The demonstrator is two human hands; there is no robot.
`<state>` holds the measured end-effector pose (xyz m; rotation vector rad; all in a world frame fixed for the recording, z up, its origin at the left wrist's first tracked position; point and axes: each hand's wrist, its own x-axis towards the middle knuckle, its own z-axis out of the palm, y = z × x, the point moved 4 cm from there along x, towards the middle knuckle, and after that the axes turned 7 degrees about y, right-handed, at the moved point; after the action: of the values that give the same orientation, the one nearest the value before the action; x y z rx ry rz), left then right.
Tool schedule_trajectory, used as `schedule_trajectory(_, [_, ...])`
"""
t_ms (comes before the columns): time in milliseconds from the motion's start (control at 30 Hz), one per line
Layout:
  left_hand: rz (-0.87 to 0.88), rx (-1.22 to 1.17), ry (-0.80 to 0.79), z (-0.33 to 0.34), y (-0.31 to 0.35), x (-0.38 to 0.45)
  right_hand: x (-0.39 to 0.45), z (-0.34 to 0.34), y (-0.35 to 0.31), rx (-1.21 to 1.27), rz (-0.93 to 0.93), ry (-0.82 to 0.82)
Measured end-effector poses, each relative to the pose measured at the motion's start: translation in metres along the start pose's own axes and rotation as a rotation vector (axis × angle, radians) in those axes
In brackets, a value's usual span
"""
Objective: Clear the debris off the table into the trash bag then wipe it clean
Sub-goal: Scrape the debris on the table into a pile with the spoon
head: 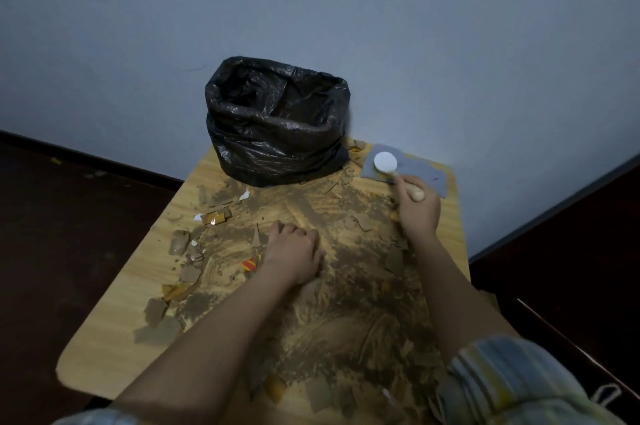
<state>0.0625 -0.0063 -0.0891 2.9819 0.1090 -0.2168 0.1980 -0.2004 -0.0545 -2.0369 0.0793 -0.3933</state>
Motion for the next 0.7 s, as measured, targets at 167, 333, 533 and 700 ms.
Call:
schedule_trajectory(167, [0.0, 0.0, -0.021, -0.001, -0.001, -0.001, 0.01, -0.005, -0.008, 0.188, 0.195, 0.171])
schedule_trajectory(333, [-0.007, 0.02, -0.034, -0.002, 0.001, 0.0, -0.004, -0.033, -0.015, 0.285, 0.124, 0.27])
schedule_trajectory(533, [-0.007, 0.046, -0.034, -0.002, 0.004, -0.002, -0.035, -0.064, 0.006, 0.041, 0.126, 0.215])
schedule_trajectory(700, [-0.011, 0.067, -0.05, -0.002, 0.005, -0.004, -0.052, -0.056, 0.005, -0.003, 0.018, 0.033])
